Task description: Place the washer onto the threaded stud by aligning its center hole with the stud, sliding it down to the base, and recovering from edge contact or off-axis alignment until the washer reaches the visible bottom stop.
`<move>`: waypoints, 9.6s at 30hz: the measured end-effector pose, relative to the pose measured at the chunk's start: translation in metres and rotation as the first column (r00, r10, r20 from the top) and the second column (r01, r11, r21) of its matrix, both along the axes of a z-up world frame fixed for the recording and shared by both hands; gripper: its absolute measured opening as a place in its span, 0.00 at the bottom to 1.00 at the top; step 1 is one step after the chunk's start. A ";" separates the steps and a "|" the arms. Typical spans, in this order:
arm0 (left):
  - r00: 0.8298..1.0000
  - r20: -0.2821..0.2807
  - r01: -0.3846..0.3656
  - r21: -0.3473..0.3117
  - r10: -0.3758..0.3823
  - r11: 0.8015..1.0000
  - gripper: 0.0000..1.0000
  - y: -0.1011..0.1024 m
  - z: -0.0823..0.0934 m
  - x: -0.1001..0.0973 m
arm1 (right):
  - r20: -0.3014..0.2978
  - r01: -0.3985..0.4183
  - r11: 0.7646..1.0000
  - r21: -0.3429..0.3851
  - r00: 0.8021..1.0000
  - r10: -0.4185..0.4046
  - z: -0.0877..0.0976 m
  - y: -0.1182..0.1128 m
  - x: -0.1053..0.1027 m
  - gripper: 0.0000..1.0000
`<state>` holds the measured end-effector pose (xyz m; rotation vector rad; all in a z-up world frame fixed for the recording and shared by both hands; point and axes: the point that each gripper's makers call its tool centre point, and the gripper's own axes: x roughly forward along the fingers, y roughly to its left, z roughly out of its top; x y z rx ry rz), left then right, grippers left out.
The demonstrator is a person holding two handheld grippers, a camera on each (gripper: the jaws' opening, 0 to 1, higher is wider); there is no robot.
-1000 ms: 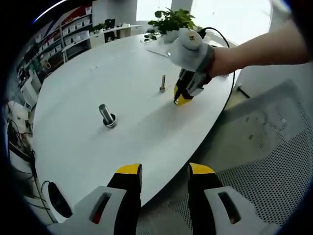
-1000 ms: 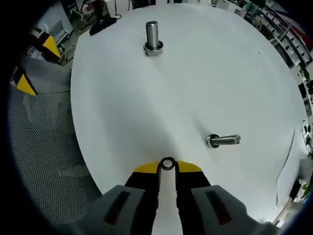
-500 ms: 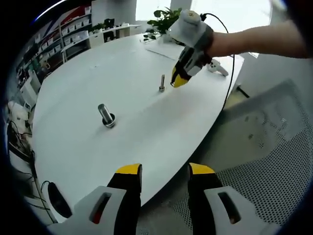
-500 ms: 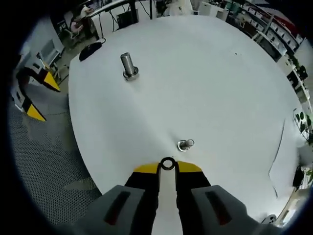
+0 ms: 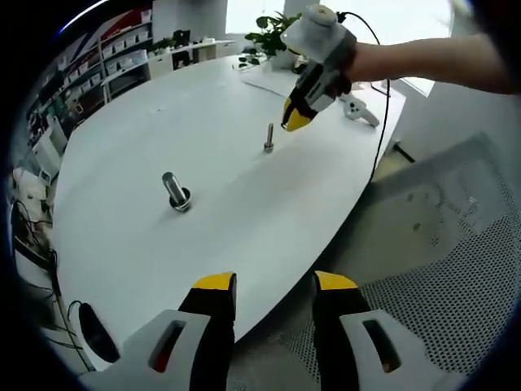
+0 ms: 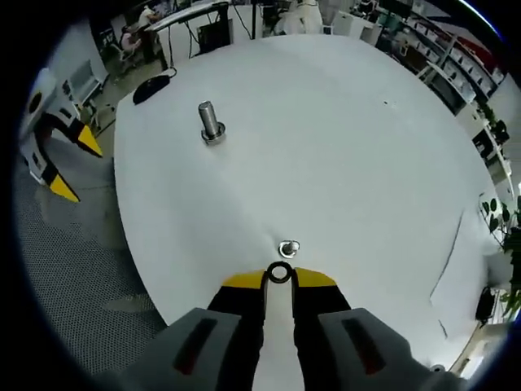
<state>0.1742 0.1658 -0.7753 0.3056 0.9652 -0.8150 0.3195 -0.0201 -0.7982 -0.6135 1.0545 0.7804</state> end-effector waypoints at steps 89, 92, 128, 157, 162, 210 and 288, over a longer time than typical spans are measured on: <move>0.999 -0.003 -0.034 0.012 0.034 0.999 0.35 0.007 -0.003 0.004 | 0.013 0.182 0.975 0.124 0.983 -0.185 -0.006 -0.011 -0.011 0.30; 1.000 0.001 -0.031 0.019 0.031 0.999 0.35 0.007 -0.004 0.004 | 0.035 0.237 0.953 0.191 0.968 -0.247 0.006 -0.013 -0.016 0.30; 0.970 0.168 -0.174 -0.030 0.176 0.984 0.35 0.028 0.026 0.042 | 0.061 0.460 0.730 0.505 0.825 -0.562 0.053 -0.010 -0.056 0.36; 0.971 0.183 -0.154 0.004 0.151 0.988 0.34 0.027 0.024 0.040 | 0.039 0.472 0.744 0.473 0.832 -0.553 0.042 -0.015 -0.059 0.37; 0.969 0.185 -0.163 -0.019 0.163 0.986 0.35 0.027 0.027 0.044 | 0.045 0.463 0.759 0.457 0.841 -0.540 0.038 -0.013 -0.060 0.37; 0.967 0.151 -0.187 -0.118 0.204 0.975 0.41 0.017 0.038 0.043 | 0.073 0.530 0.752 0.392 0.797 -0.600 0.034 -0.040 -0.073 0.35; 0.959 0.149 -0.234 -0.055 0.239 0.971 0.46 0.033 0.024 0.045 | 0.021 0.475 0.782 0.404 0.850 -0.527 0.022 -0.012 -0.074 0.36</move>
